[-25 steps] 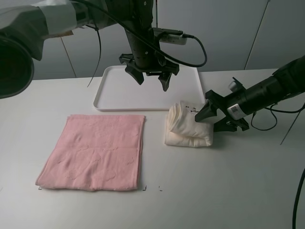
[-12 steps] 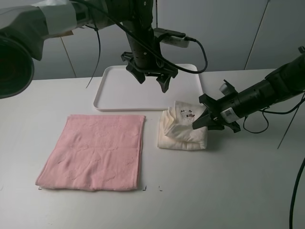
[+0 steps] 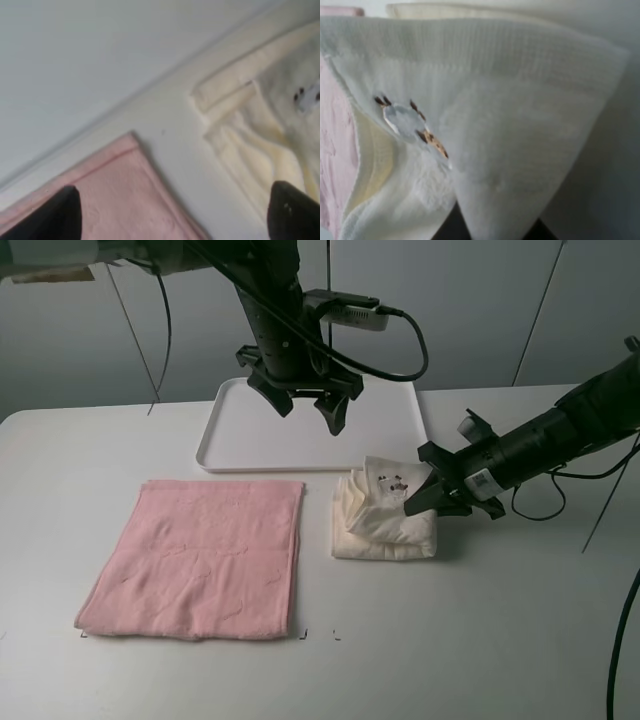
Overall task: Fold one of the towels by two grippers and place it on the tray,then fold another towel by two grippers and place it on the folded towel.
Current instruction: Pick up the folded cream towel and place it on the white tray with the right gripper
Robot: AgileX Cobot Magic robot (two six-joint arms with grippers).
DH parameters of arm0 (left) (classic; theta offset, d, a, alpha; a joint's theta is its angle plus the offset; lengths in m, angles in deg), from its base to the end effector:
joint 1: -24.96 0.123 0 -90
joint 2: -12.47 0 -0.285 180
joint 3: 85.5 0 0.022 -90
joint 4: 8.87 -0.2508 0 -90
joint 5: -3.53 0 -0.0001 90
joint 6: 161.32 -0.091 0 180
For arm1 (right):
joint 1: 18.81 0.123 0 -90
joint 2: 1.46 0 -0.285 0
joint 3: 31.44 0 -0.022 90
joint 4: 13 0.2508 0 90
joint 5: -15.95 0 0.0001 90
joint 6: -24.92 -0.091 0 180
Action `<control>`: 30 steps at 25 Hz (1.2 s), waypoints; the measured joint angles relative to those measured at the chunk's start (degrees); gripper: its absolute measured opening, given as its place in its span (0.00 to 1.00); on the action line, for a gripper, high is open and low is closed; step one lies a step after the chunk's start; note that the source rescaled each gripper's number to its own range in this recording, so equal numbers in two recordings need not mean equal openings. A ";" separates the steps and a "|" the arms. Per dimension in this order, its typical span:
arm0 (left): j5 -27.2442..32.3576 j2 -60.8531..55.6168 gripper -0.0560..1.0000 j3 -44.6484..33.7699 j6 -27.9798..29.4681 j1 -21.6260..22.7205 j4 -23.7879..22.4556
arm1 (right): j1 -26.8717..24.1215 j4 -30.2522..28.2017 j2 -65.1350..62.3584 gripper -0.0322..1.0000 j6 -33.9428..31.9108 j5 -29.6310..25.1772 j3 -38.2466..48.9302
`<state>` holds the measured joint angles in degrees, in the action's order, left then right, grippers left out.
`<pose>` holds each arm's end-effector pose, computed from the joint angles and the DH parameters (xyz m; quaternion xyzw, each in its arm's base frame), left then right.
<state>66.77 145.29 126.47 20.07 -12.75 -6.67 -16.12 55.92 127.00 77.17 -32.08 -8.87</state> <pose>0.3692 -0.2894 0.2190 0.3027 0.9428 -0.0634 0.1243 0.3228 0.0784 0.0724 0.0178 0.9257 0.3770 0.0237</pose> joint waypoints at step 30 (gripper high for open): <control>-27.09 -22.72 0.96 -40.53 1.41 6.20 -0.61 | 8.20 -14.19 0.93 0.11 -27.43 -12.43 -45.57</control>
<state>39.68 122.58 85.94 21.49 -6.55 -7.28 -7.92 41.73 127.93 49.74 -44.51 -54.44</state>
